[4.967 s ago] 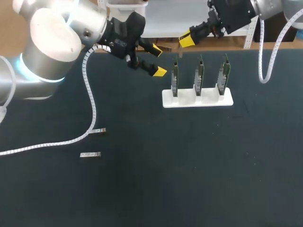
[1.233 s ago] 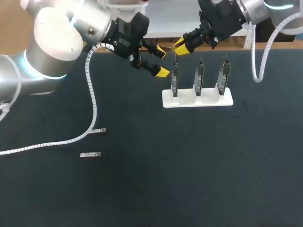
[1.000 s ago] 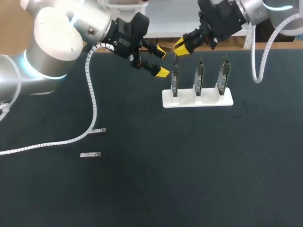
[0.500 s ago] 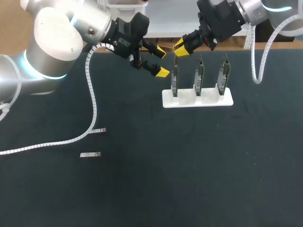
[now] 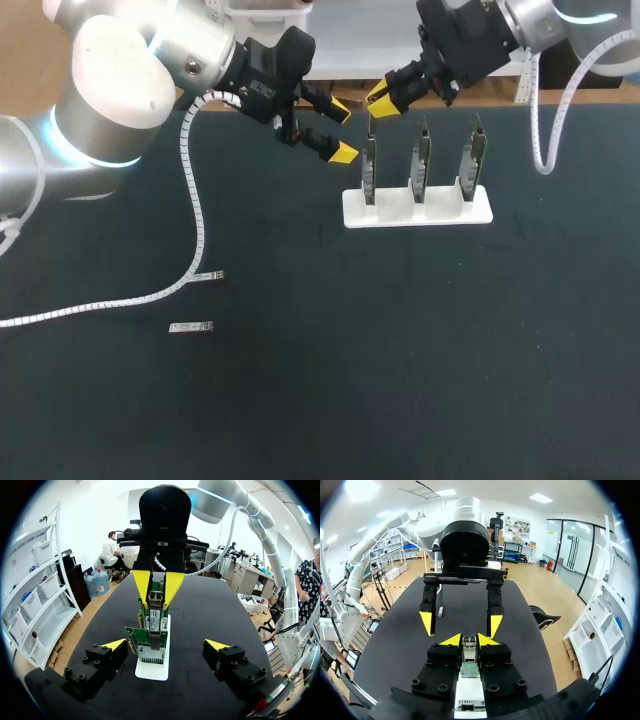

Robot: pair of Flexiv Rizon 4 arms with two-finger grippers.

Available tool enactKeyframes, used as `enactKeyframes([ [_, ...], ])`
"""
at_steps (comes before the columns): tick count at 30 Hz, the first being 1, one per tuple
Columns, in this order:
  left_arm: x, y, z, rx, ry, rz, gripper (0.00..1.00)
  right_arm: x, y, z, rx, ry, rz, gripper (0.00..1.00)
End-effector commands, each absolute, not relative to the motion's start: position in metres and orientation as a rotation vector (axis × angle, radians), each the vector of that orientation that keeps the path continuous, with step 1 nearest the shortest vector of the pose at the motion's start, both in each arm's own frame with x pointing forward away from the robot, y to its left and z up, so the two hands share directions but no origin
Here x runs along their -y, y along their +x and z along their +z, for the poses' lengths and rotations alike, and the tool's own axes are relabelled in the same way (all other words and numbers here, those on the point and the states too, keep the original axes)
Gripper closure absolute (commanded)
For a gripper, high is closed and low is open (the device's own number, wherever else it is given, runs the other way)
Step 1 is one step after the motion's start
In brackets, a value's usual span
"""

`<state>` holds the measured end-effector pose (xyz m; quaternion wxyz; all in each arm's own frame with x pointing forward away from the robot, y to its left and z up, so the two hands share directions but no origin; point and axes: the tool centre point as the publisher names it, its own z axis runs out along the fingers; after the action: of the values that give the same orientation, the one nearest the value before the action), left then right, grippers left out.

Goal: Pick up the optical module with the left hand, and insert it into the network port with the right hand.

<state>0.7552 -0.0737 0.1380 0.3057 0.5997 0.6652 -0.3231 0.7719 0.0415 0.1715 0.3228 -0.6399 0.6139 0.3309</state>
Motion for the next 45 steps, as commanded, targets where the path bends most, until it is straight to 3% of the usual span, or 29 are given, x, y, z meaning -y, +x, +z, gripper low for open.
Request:
enactKeyframes([
  [1, 0.075, 0.757, 0.138, -1.766, 1.590, -0.855, 0.00, -0.041, 0.769, 0.170, -1.610, -1.679, 0.859, 1.00],
  [40, 0.075, 0.757, 0.138, -1.766, 1.590, -0.855, 0.00, -0.044, 0.766, 0.153, -1.637, -1.691, 0.822, 1.00],
  [41, 0.075, 0.757, 0.138, -1.766, 1.590, -0.855, 0.00, -0.044, 0.766, 0.153, -1.639, -1.691, 0.824, 0.68],
  [42, 0.075, 0.757, 0.138, -1.766, 1.590, -0.855, 0.00, -0.044, 0.766, 0.154, -1.640, -1.685, 0.824, 0.00],
  [45, 0.075, 0.757, 0.138, -1.766, 1.590, -0.855, 0.00, -0.042, 0.767, 0.159, -1.635, -1.659, 0.835, 0.00],
])
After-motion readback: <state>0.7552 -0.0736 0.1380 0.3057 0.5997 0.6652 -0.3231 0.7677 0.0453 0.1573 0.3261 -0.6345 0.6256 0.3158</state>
